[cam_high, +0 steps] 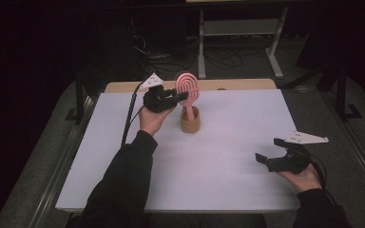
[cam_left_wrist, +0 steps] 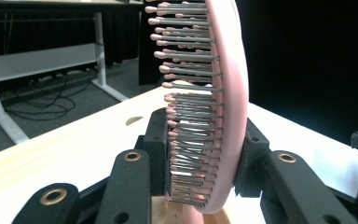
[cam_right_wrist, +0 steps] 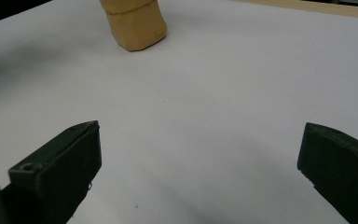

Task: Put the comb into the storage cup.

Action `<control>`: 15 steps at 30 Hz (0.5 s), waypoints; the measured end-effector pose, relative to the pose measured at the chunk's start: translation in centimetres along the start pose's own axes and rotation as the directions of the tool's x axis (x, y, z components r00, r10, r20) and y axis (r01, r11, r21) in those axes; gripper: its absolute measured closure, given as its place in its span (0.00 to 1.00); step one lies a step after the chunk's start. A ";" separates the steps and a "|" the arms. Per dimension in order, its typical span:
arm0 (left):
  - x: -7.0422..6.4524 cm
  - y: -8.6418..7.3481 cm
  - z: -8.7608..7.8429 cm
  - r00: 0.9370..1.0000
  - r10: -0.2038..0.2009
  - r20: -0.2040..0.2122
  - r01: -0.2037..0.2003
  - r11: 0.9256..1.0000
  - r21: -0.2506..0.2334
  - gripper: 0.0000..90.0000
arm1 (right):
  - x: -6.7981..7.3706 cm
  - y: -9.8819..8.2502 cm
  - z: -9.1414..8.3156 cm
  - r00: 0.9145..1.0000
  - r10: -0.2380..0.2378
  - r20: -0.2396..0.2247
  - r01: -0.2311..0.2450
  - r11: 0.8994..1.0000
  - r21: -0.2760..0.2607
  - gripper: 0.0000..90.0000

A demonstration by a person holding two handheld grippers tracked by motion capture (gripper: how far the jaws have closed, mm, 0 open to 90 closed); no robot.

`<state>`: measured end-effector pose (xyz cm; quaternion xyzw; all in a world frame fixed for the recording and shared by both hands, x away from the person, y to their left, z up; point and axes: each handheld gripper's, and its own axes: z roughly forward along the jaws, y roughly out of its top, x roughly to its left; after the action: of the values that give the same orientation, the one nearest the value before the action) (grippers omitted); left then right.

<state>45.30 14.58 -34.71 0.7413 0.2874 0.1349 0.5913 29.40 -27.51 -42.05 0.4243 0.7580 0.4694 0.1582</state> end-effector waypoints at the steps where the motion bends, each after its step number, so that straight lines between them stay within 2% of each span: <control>1: 0.0 -0.1 0.0 1.000 -0.007 0.005 0.007 1.000 -0.002 0.71 | 0.0 0.0 0.1 1.000 -0.004 0.002 0.004 1.000 0.004 0.00; 7: 0.1 -0.7 0.6 1.000 -0.023 0.003 0.023 1.000 0.009 0.71 | 0.1 -0.1 0.2 1.000 -0.010 0.003 0.010 1.000 0.017 0.00; 12: 0.2 -1.2 0.7 0.999 -0.049 0.007 0.049 0.998 -0.027 0.71 | 0.1 -0.2 0.4 1.000 -0.012 0.005 0.012 1.000 0.026 0.00; 15: 0.3 -1.2 0.6 0.998 -0.056 -0.005 0.056 0.998 -0.025 0.69 | 0.1 -0.2 0.4 1.000 -0.015 0.005 0.014 1.000 0.028 0.00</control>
<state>45.55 14.42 -36.09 0.7252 0.3080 0.1242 0.6032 29.48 -27.24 -42.45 0.4222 0.7671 0.4565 0.1577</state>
